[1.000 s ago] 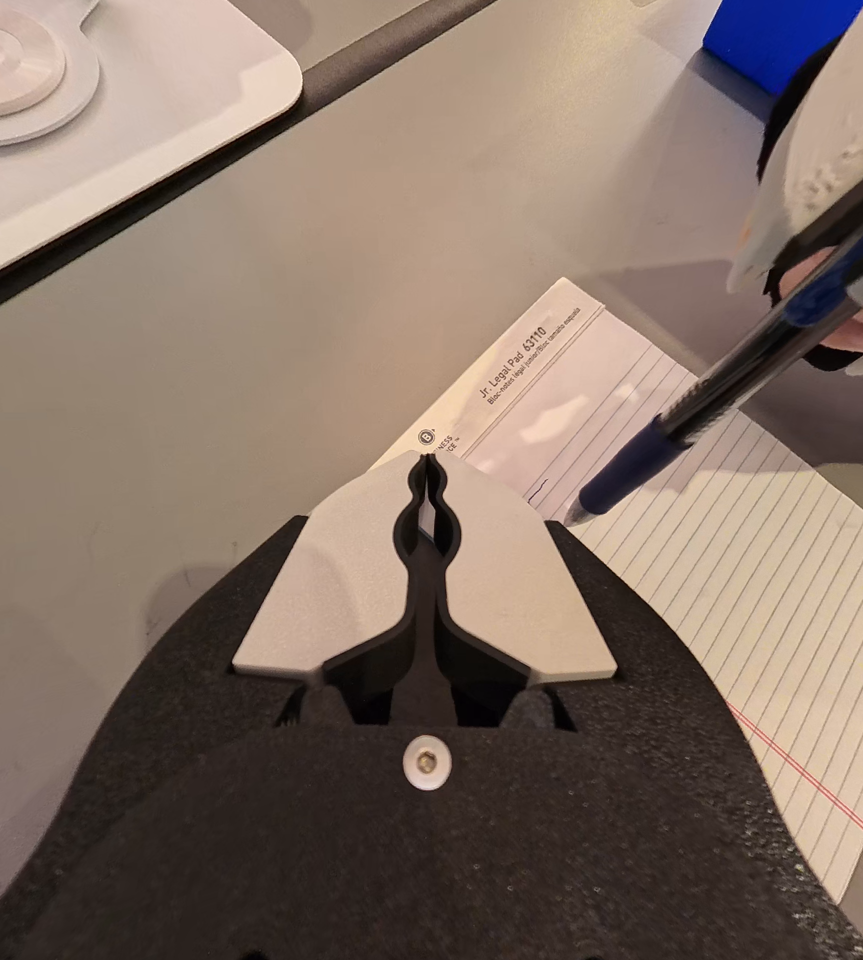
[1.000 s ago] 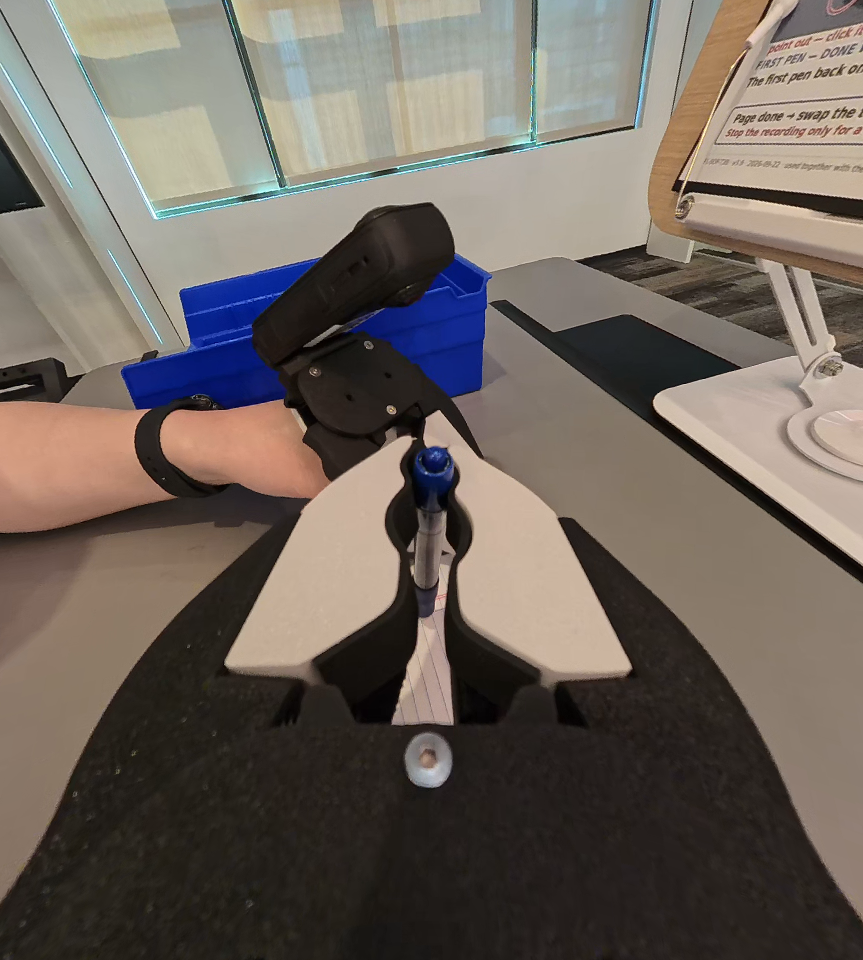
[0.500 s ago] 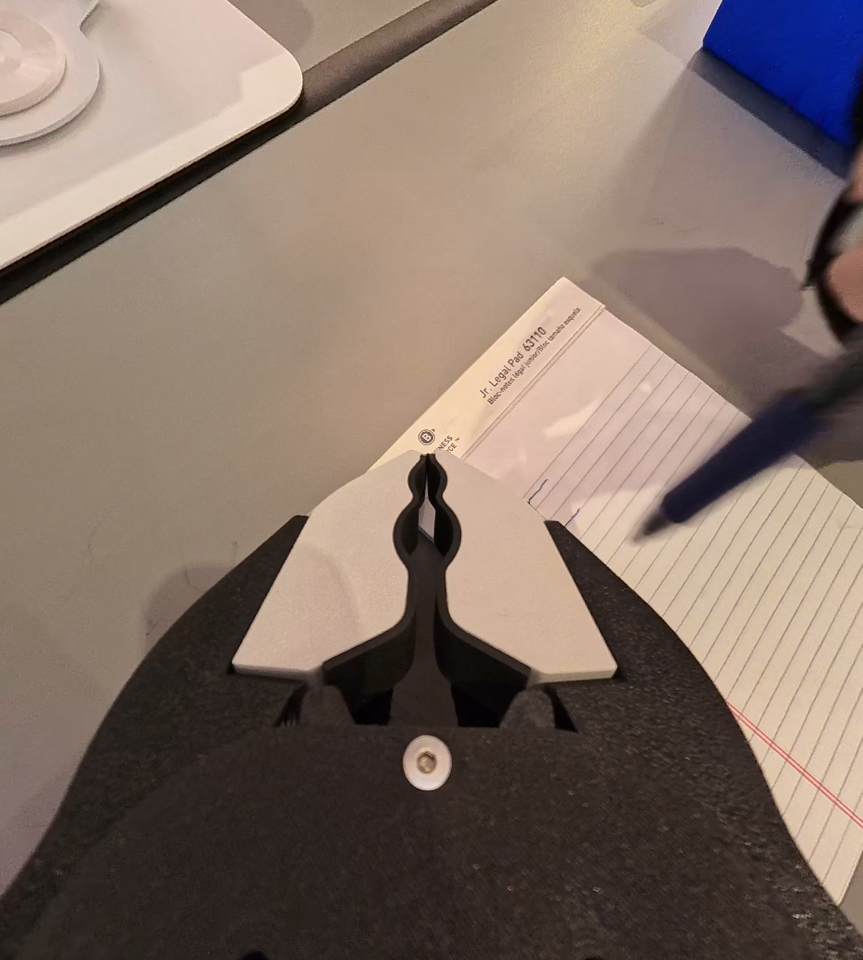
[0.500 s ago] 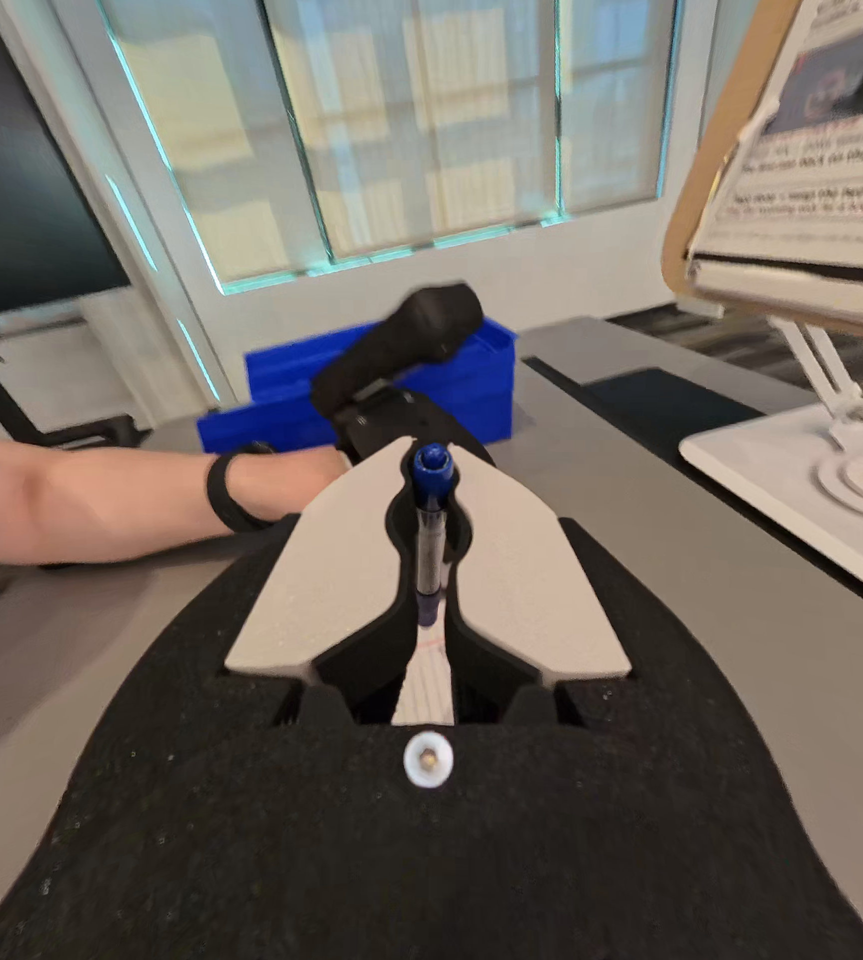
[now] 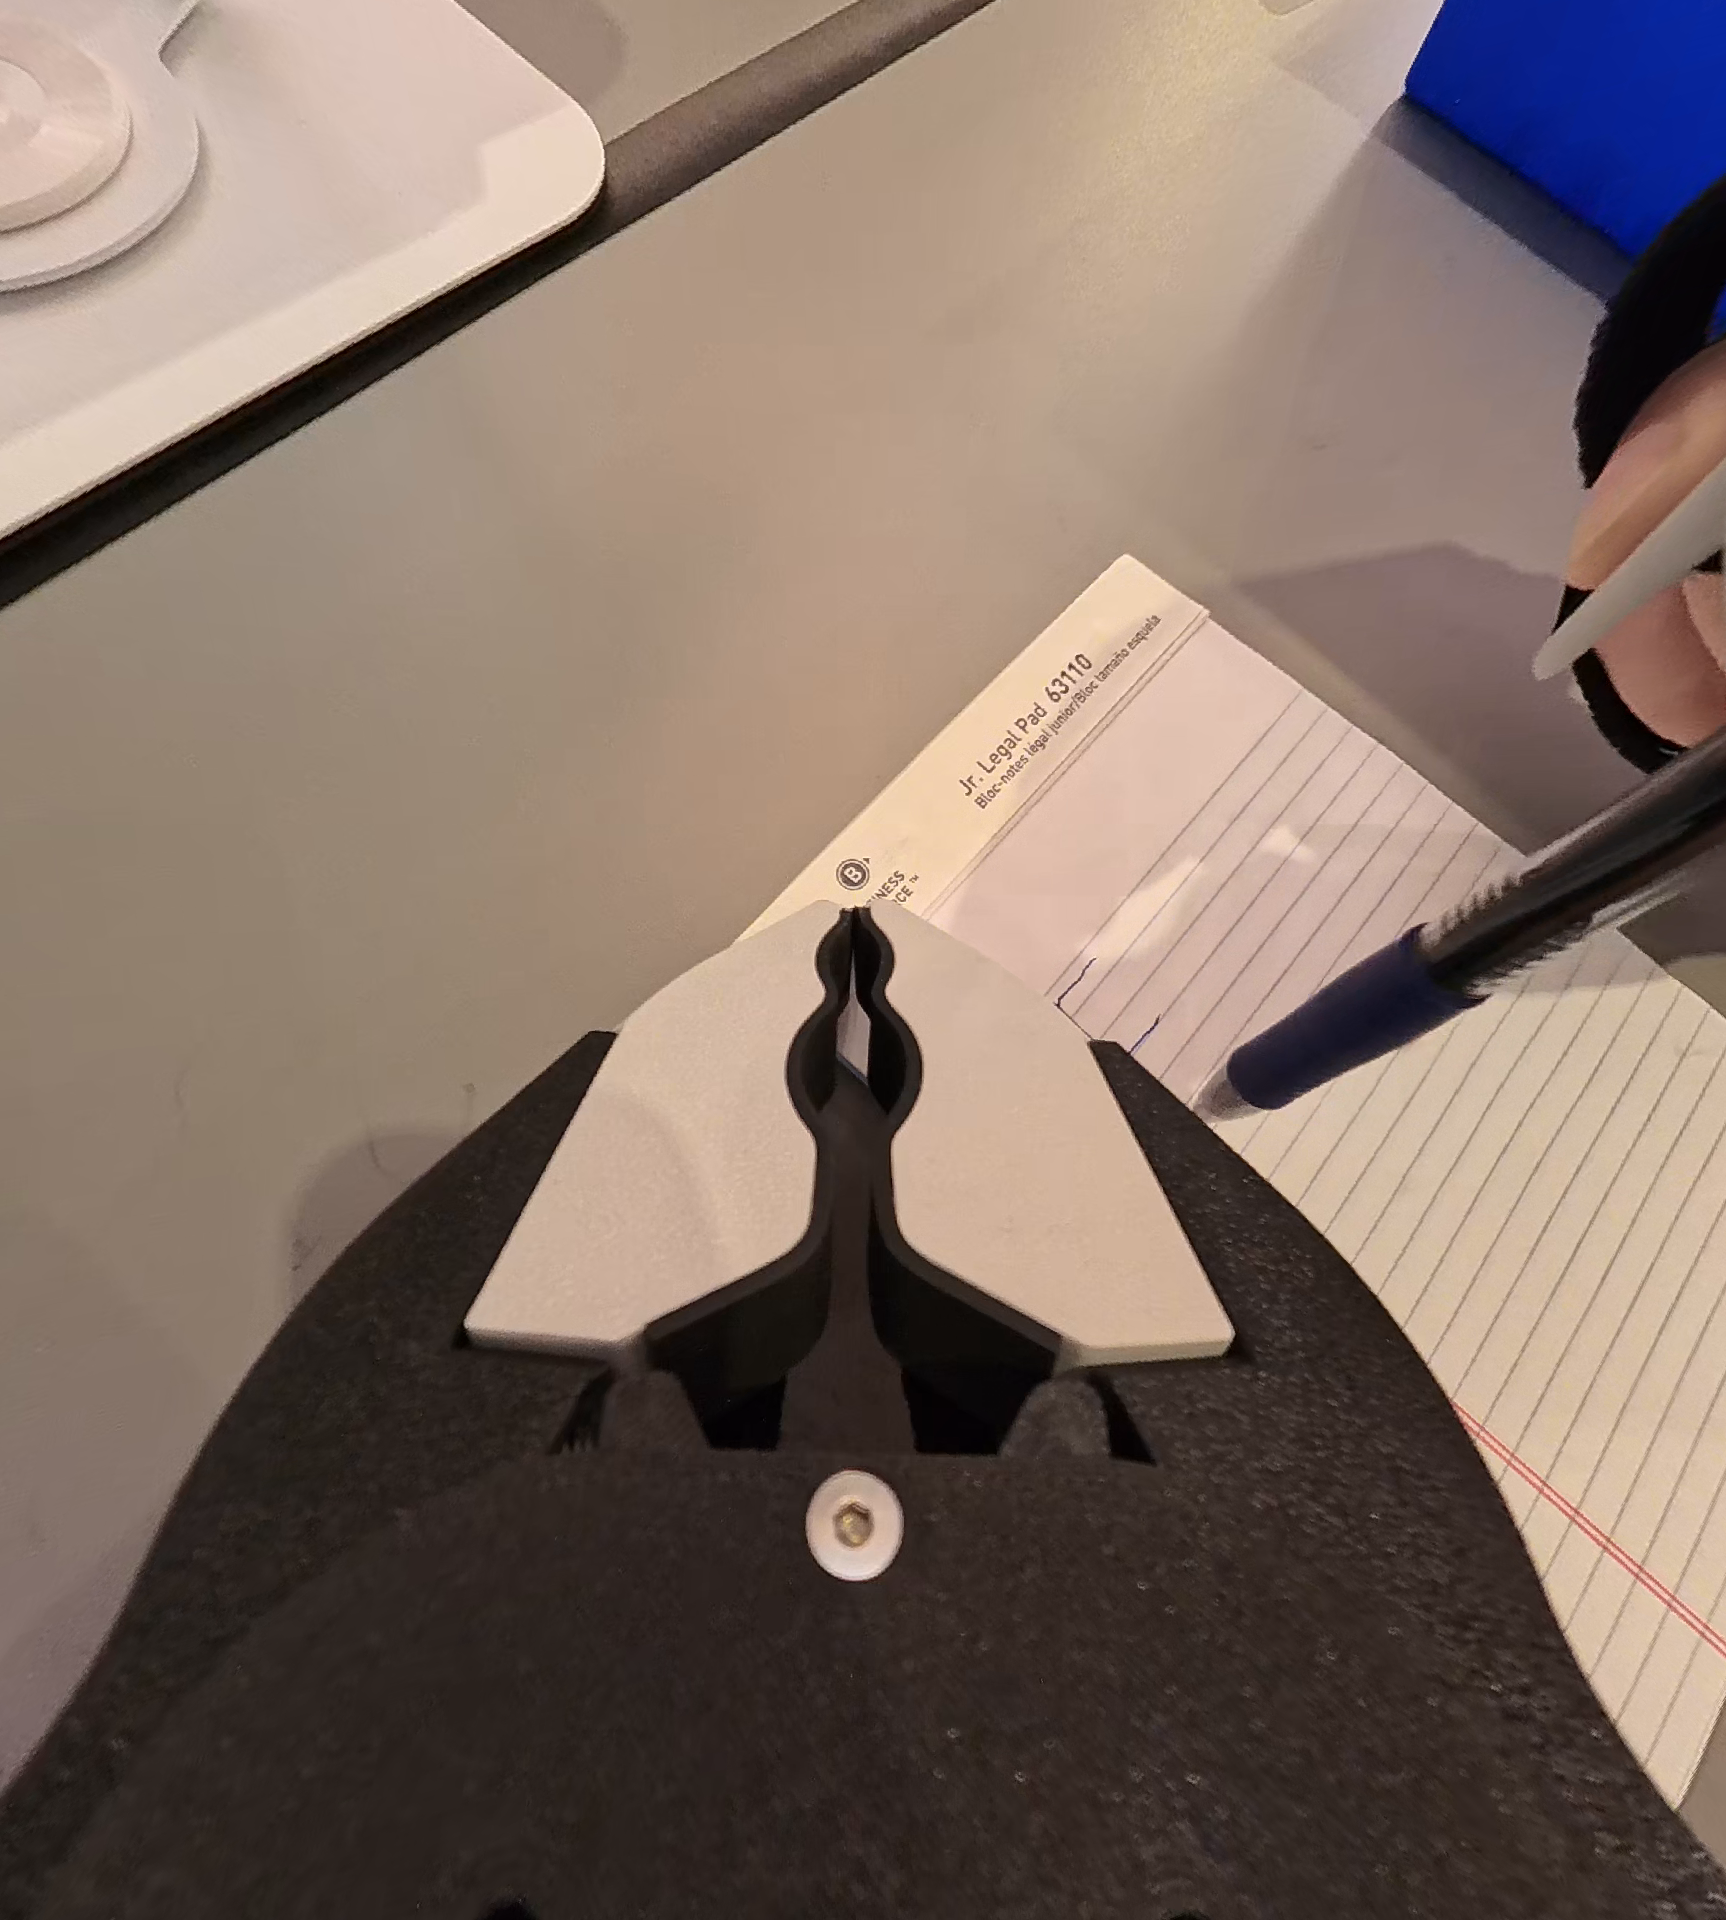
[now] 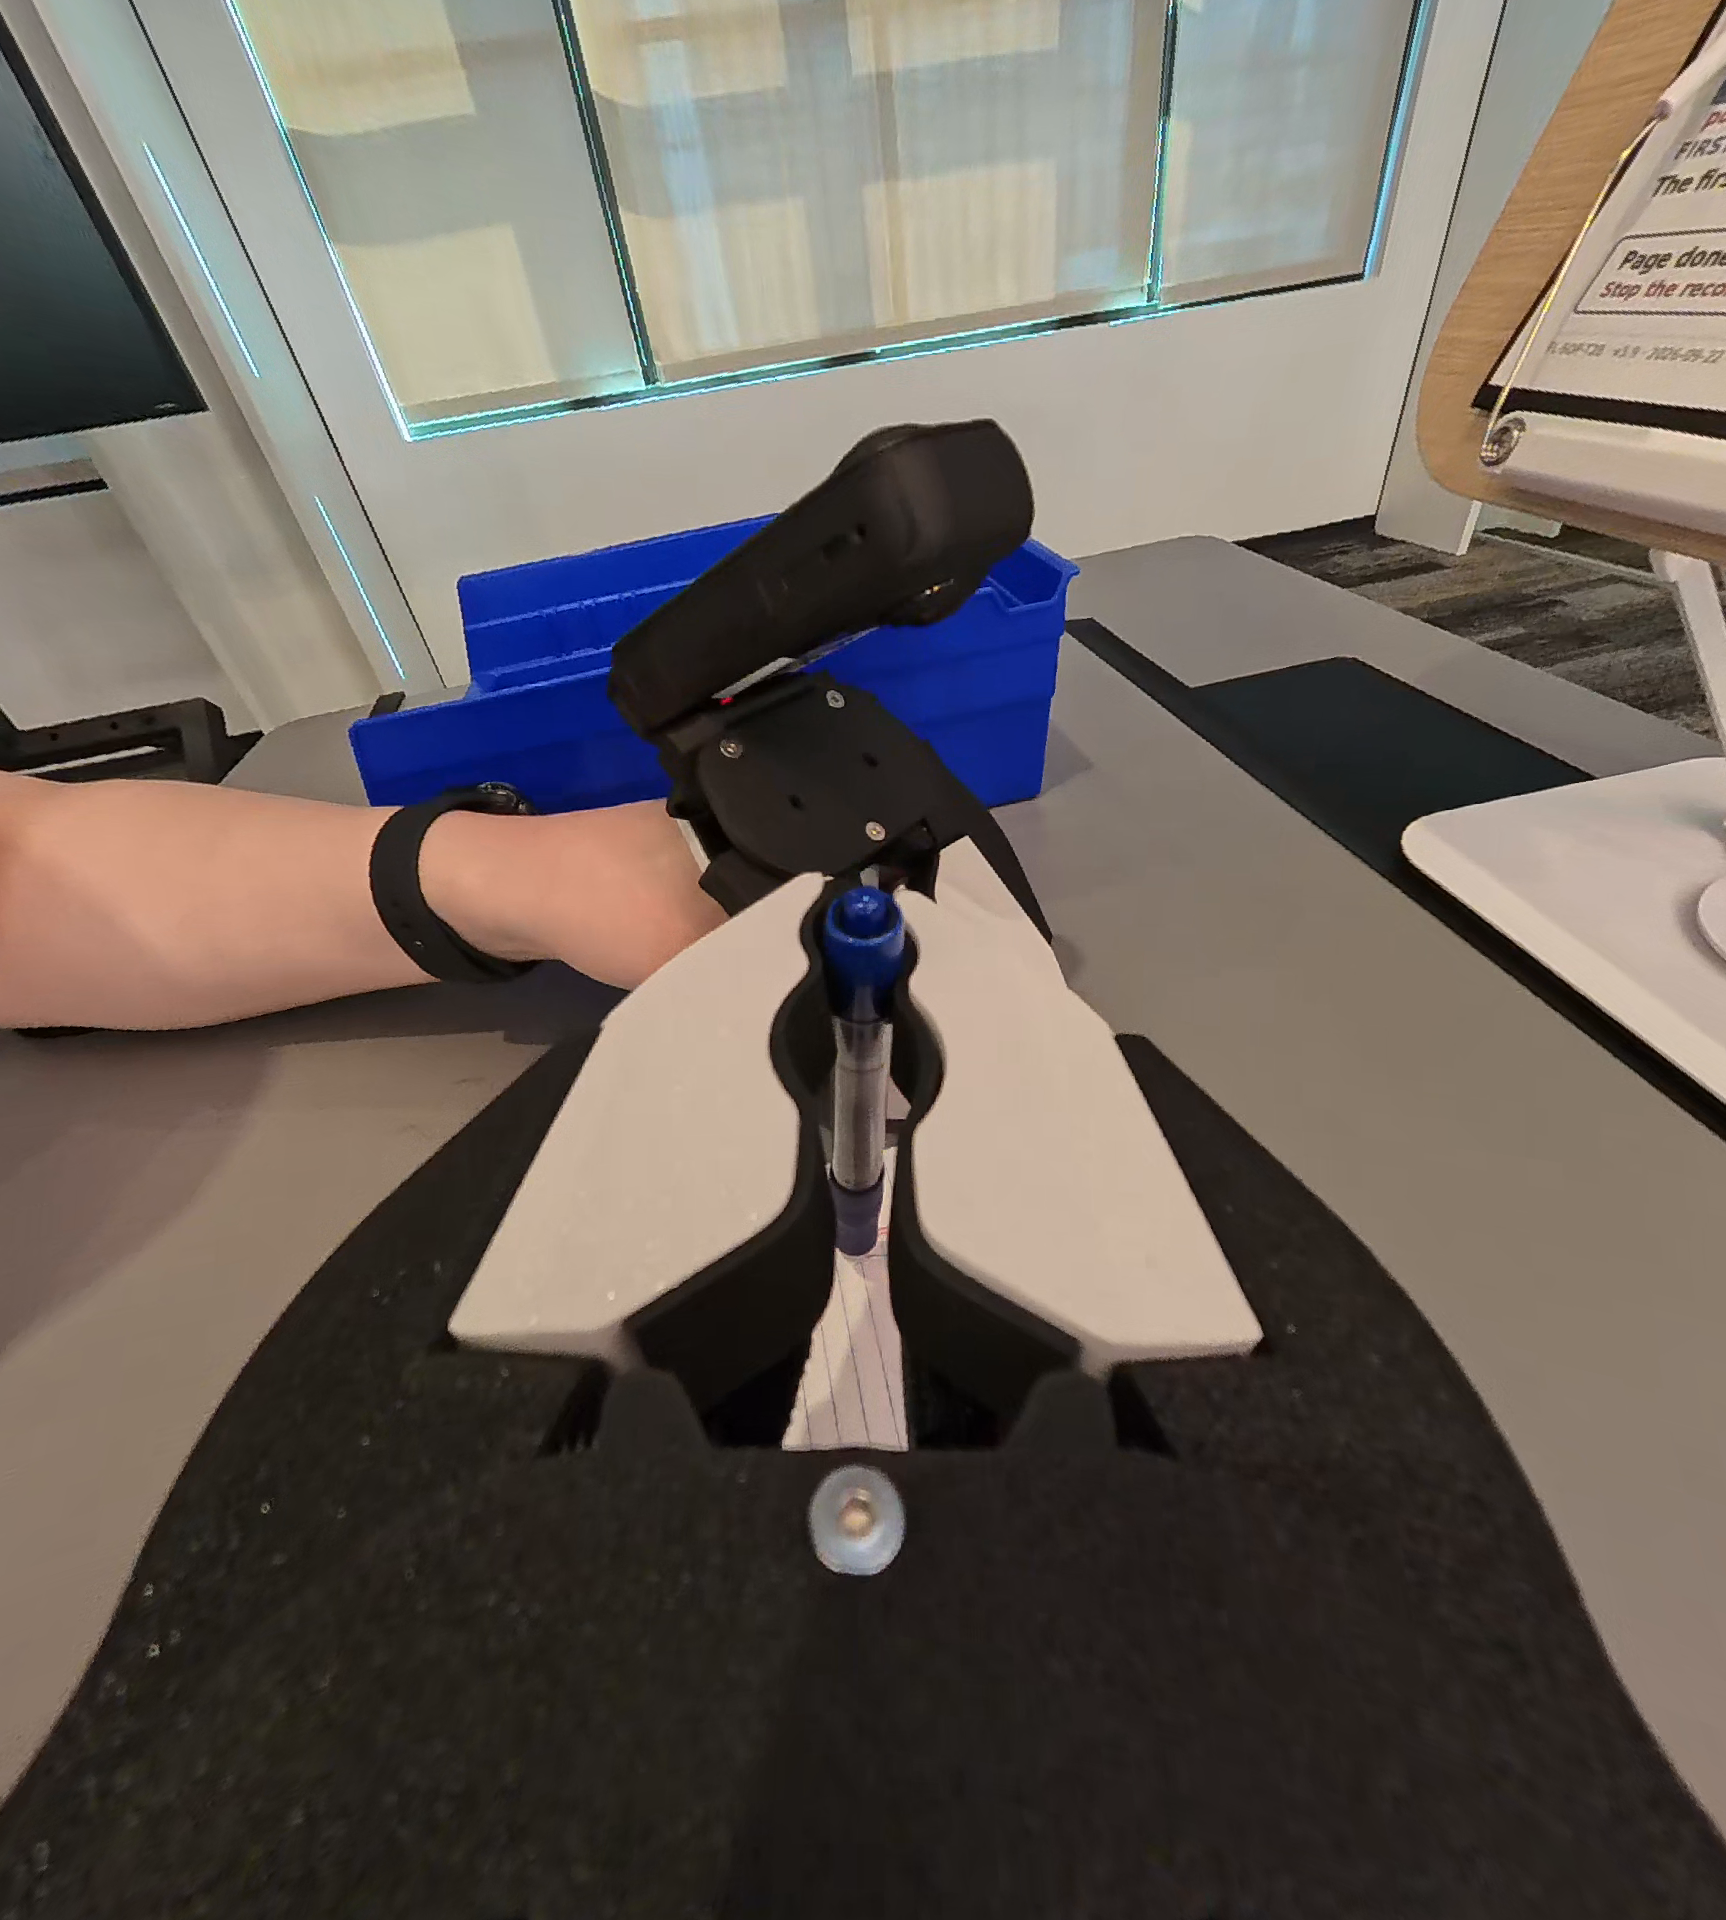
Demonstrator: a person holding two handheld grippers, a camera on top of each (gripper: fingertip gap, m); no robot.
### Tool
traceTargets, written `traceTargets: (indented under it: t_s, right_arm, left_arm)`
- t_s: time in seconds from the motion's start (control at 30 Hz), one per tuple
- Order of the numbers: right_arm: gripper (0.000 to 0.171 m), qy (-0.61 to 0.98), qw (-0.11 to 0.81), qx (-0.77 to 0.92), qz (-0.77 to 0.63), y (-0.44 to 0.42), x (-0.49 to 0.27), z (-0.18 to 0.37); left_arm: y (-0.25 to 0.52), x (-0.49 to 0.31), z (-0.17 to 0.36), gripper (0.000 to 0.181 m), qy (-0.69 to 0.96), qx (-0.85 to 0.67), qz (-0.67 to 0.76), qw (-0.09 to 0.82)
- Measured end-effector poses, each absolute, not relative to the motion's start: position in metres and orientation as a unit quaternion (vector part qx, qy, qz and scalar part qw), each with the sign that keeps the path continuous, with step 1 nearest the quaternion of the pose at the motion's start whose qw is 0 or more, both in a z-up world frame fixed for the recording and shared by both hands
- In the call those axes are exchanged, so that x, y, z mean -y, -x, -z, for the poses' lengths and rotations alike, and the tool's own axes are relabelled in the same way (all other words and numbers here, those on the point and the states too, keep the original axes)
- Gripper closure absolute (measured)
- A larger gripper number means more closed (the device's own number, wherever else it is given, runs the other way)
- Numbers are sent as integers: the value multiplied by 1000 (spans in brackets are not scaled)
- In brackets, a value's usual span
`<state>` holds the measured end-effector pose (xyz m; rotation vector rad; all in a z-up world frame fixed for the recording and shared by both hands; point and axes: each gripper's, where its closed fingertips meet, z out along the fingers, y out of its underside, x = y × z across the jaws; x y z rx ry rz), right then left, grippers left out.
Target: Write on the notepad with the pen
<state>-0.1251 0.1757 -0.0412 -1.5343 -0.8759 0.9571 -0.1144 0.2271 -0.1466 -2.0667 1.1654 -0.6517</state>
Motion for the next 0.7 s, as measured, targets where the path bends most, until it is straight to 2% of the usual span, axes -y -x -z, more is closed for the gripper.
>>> traceTargets:
  t_s: [0.7]
  right_arm:
    - [166,670,512,367,-393,107,-175,47]
  left_arm:
    - [115,-227,147,181,791,-447,249,335]
